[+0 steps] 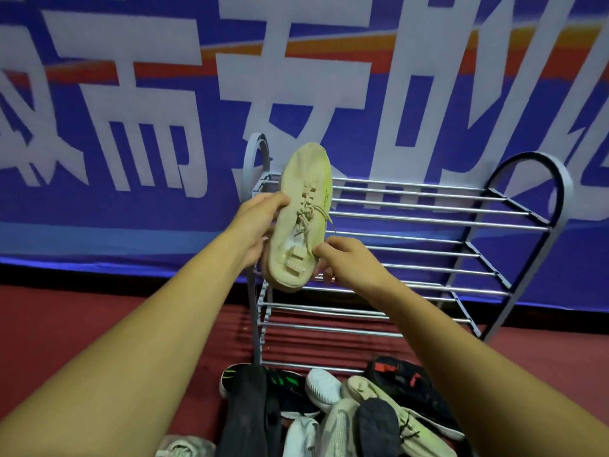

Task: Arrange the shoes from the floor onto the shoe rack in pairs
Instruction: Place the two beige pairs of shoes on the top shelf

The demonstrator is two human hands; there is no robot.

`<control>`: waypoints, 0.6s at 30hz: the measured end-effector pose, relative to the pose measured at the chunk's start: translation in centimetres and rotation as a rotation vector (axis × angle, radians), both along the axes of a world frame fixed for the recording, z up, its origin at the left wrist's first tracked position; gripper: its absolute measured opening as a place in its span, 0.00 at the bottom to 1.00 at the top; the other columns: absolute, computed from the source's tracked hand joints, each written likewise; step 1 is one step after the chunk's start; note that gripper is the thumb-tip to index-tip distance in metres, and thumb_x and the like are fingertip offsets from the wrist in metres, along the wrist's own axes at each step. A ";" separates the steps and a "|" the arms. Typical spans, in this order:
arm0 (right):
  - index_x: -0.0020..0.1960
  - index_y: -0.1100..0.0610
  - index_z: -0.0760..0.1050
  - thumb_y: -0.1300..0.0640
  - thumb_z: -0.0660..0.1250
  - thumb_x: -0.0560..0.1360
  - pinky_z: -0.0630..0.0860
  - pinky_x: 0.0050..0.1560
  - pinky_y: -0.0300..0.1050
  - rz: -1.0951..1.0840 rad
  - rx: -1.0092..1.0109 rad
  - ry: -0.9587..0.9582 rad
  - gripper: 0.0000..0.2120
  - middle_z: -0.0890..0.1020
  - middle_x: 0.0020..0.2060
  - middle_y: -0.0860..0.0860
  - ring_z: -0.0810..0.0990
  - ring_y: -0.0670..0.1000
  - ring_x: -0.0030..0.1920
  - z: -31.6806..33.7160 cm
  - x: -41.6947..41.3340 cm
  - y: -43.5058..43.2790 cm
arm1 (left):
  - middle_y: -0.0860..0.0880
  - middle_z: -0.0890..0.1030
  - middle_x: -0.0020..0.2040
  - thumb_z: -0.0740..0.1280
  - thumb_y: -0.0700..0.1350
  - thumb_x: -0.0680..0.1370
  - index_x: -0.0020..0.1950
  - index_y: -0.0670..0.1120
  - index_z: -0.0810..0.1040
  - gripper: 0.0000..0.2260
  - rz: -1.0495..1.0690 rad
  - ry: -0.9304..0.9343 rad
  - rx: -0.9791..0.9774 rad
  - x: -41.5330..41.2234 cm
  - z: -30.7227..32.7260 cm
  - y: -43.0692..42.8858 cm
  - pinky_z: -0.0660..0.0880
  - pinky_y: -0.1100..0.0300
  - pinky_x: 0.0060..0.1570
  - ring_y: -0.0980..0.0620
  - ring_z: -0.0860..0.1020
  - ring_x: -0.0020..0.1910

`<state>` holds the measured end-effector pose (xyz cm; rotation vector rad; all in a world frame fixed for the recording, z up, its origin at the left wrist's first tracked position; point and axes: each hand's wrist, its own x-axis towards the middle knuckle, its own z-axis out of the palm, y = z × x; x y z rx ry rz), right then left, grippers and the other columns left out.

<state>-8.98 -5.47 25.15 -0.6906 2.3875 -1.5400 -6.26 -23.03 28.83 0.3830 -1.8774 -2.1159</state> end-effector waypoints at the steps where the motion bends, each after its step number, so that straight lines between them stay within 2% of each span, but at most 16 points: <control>1: 0.43 0.59 0.78 0.54 0.61 0.78 0.70 0.36 0.43 -0.043 -0.036 0.003 0.11 0.84 0.34 0.53 0.76 0.48 0.30 -0.1 -0.4 -0.5 | 0.47 0.86 0.46 0.69 0.49 0.76 0.52 0.49 0.82 0.07 -0.030 -0.021 -0.042 -0.2 -0.4 -0.5 0.78 0.57 0.43 0.49 0.82 0.42; 3: 0.42 0.63 0.78 0.53 0.61 0.76 0.70 0.37 0.46 -0.138 -0.105 0.009 0.14 0.84 0.31 0.52 0.76 0.49 0.31 -0.4 -1.2 -1.6 | 0.47 0.86 0.50 0.70 0.51 0.74 0.52 0.51 0.83 0.09 -0.108 -0.059 -0.088 -0.5 -1.6 -1.0 0.79 0.49 0.54 0.45 0.84 0.49; 4: 0.42 0.65 0.78 0.52 0.61 0.76 0.72 0.37 0.48 -0.177 -0.120 0.016 0.16 0.84 0.31 0.53 0.77 0.51 0.32 -0.3 -1.5 -2.1 | 0.46 0.86 0.52 0.70 0.50 0.75 0.53 0.50 0.83 0.09 -0.132 -0.062 -0.075 -0.7 -2.2 -1.1 0.79 0.46 0.56 0.44 0.84 0.51; 6: 0.43 0.65 0.78 0.47 0.61 0.73 0.78 0.43 0.56 -0.229 -0.131 0.044 0.20 0.84 0.33 0.55 0.80 0.58 0.38 -0.1 -1.8 -3.1 | 0.46 0.86 0.53 0.71 0.49 0.77 0.54 0.50 0.82 0.08 -0.135 -0.049 -0.028 -0.8 -2.8 -1.1 0.79 0.47 0.54 0.45 0.84 0.50; 8: 0.45 0.61 0.80 0.43 0.61 0.71 0.80 0.50 0.58 -0.244 -0.166 0.042 0.21 0.85 0.36 0.55 0.81 0.60 0.42 0.3 -2.2 -3.8 | 0.46 0.86 0.53 0.72 0.50 0.76 0.58 0.49 0.80 0.12 -0.104 -0.013 0.002 -1.1 -2.8 -1.5 0.81 0.51 0.50 0.47 0.85 0.50; 11: 0.56 0.50 0.80 0.42 0.64 0.75 0.77 0.46 0.49 -0.203 -0.274 -0.007 0.16 0.84 0.46 0.51 0.79 0.48 0.40 1.0 -2.5 -4.6 | 0.45 0.85 0.52 0.75 0.54 0.73 0.63 0.43 0.76 0.24 -0.014 0.031 0.020 -1.5 -2.3 -2.5 0.80 0.54 0.47 0.48 0.84 0.47; 13: 0.59 0.50 0.79 0.43 0.66 0.77 0.74 0.43 0.44 -0.139 -0.293 -0.015 0.15 0.83 0.45 0.48 0.77 0.45 0.38 1.5 -2.5 -5.0 | 0.49 0.83 0.46 0.75 0.55 0.73 0.59 0.46 0.73 0.21 0.081 0.043 0.034 -1.5 -1.8 -2.8 0.74 0.58 0.38 0.52 0.80 0.40; 15: 0.61 0.50 0.78 0.43 0.68 0.77 0.74 0.42 0.42 -0.099 -0.310 -0.011 0.16 0.82 0.45 0.47 0.78 0.44 0.39 1.7 -2.5 -5.6 | 0.49 0.82 0.43 0.73 0.56 0.74 0.55 0.49 0.72 0.18 0.099 0.044 0.040 -1.5 -1.7 -3.2 0.69 0.60 0.33 0.53 0.78 0.38; 18: 0.63 0.48 0.76 0.41 0.69 0.76 0.74 0.46 0.43 -0.117 -0.336 0.018 0.19 0.84 0.49 0.48 0.78 0.43 0.42 1.5 -2.9 -6.5 | 0.50 0.84 0.47 0.70 0.62 0.74 0.55 0.52 0.76 0.17 0.037 0.028 -0.062 -0.9 -2.0 -3.6 0.70 0.59 0.37 0.51 0.80 0.41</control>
